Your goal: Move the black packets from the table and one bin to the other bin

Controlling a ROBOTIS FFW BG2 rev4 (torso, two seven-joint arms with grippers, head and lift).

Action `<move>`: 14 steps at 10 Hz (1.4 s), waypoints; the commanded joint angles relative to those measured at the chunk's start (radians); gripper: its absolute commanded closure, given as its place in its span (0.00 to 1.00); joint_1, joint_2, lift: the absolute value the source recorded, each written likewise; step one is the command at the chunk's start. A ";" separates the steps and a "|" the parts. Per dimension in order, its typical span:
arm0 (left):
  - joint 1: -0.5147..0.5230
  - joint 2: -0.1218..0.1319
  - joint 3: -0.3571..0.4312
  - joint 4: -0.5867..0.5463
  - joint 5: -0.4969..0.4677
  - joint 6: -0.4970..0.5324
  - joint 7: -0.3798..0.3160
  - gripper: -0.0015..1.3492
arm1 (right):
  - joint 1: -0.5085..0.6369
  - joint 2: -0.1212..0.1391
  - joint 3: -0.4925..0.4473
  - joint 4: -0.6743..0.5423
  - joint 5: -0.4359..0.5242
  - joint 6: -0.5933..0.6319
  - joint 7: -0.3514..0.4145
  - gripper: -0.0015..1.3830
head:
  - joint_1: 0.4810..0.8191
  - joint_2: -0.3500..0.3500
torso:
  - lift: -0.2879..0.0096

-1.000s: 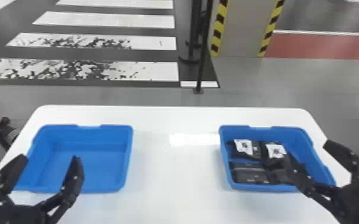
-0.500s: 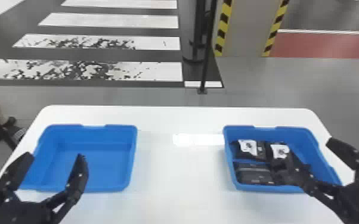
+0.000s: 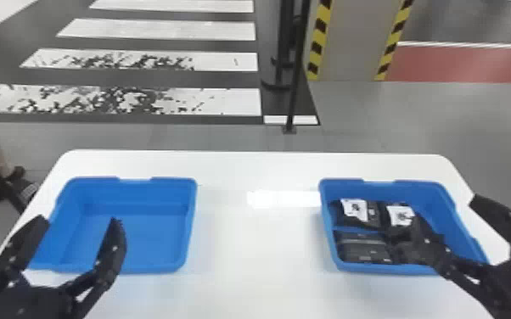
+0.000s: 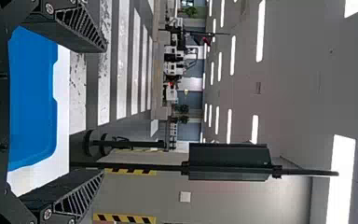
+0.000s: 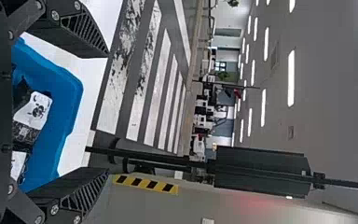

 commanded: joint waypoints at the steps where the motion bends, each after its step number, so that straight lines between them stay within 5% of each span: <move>1: 0.001 -0.003 0.002 0.000 0.002 0.000 0.000 0.09 | 0.004 0.000 0.000 -0.007 -0.003 -0.004 -0.001 0.12 | 0.63 0.45 | 0.60; 14: 0.001 -0.003 0.004 0.002 0.006 -0.017 0.000 0.09 | 0.024 0.003 0.002 -0.017 -0.020 -0.048 -0.022 0.12 | 0.63 0.46 | 0.60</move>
